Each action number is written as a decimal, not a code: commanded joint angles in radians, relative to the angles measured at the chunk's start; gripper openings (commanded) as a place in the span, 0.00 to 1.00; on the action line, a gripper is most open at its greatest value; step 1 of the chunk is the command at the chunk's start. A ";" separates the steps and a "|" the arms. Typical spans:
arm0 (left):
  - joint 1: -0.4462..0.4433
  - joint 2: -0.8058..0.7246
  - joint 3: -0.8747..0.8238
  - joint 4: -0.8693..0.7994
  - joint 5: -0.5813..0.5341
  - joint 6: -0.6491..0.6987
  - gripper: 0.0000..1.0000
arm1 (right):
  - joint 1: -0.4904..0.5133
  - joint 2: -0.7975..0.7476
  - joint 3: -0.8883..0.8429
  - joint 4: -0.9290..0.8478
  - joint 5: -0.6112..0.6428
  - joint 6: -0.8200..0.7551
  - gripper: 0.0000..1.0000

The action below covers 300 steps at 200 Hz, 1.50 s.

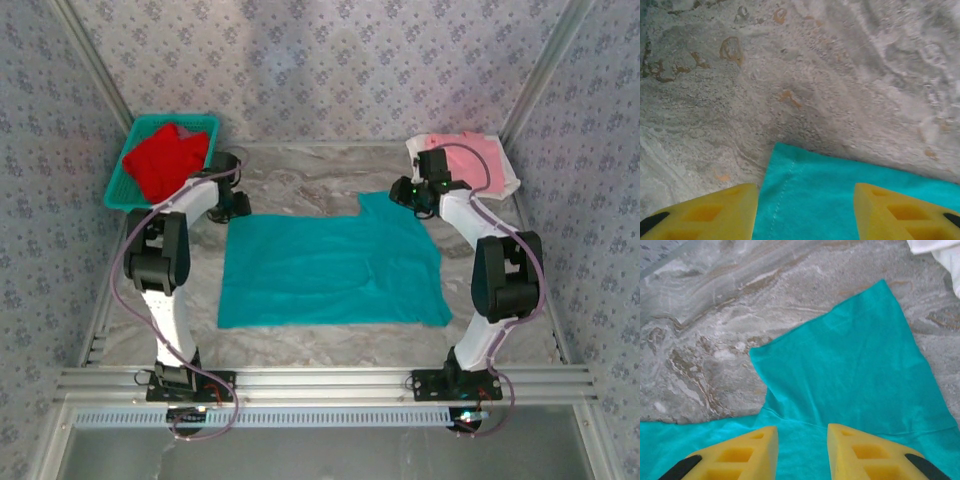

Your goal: Fold and stack the t-shirts

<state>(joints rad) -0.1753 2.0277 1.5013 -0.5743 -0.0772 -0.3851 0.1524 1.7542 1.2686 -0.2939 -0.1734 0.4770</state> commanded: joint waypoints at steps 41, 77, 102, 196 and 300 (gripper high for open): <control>0.030 0.141 0.184 -0.112 -0.005 0.053 0.58 | -0.021 -0.044 -0.041 0.048 -0.039 -0.031 0.37; 0.028 0.178 0.212 -0.132 0.030 0.046 0.56 | -0.028 -0.050 -0.049 0.051 -0.045 -0.023 0.37; 0.023 0.184 0.200 -0.111 0.054 0.053 0.50 | -0.034 -0.047 -0.044 0.054 -0.046 -0.021 0.38; 0.007 0.083 0.134 -0.069 0.039 0.058 0.00 | -0.075 0.116 0.136 -0.019 -0.032 -0.062 0.39; -0.041 -0.200 -0.105 0.094 0.011 0.022 0.00 | -0.073 0.521 0.655 -0.301 0.034 -0.119 0.41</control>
<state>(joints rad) -0.2085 1.8805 1.4502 -0.5186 -0.0612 -0.3492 0.0769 2.2021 1.8256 -0.4683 -0.1642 0.3866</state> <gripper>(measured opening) 0.043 0.406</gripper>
